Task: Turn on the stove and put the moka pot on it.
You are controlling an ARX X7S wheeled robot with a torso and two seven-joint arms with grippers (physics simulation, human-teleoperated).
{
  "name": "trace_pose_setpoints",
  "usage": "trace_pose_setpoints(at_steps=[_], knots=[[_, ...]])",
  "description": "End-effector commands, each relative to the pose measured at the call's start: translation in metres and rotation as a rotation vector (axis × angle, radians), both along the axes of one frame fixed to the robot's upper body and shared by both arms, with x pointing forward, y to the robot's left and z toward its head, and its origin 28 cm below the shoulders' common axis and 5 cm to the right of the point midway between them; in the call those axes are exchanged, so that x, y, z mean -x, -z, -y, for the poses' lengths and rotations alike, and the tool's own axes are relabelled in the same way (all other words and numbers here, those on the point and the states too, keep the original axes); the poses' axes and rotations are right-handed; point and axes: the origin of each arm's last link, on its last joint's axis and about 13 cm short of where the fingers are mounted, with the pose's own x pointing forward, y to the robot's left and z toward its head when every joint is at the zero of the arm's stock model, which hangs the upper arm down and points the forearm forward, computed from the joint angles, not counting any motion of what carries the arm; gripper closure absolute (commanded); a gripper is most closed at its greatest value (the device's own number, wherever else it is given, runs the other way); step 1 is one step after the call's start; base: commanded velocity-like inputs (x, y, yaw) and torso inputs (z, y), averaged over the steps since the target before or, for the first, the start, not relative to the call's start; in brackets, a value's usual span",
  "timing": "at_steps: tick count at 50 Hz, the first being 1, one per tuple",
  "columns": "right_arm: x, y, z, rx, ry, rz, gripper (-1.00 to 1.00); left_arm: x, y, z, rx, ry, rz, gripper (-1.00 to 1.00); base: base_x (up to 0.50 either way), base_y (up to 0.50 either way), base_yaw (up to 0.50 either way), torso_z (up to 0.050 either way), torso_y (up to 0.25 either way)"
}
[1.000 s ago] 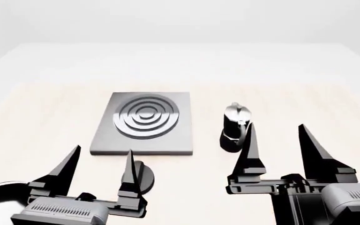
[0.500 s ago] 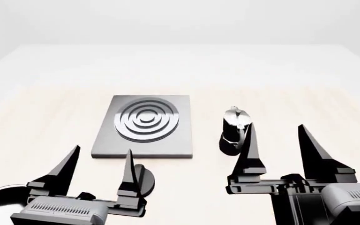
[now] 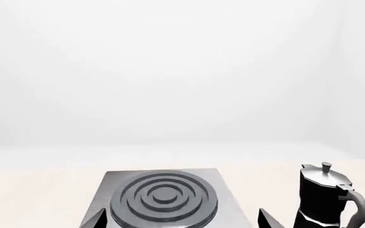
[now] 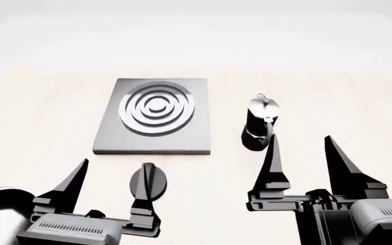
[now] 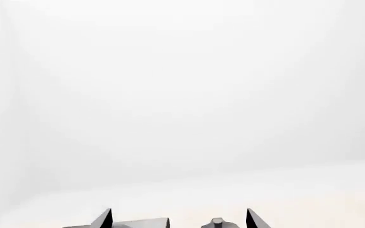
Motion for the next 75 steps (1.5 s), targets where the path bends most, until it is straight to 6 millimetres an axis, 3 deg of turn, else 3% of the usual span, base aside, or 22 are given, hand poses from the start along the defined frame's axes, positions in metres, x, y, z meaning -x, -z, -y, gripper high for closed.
trace_pose_setpoints(at_steps=[1,38,52,75], knots=[[0.001,-0.002,0.002,0.005,0.012,0.015,-1.00,-0.002,-0.001,-0.002,-0.011,-0.036,0.024,-1.00,0.00,0.00,0.00,0.036,-0.209],[0.002,-0.004,0.003,0.006,0.017,0.021,-1.00,-0.004,0.001,-0.001,0.012,-0.010,0.009,-1.00,0.00,0.00,0.00,0.036,-0.206],[0.003,-0.005,0.002,0.009,0.012,0.024,-1.00,-0.034,0.008,0.009,-0.010,0.028,-0.062,-1.00,0.00,0.00,0.00,0.000,0.000],[0.004,-0.006,0.003,-0.006,0.008,0.023,-1.00,-0.053,0.027,0.016,-0.025,0.039,-0.131,-1.00,0.00,0.00,0.00,0.000,0.000]])
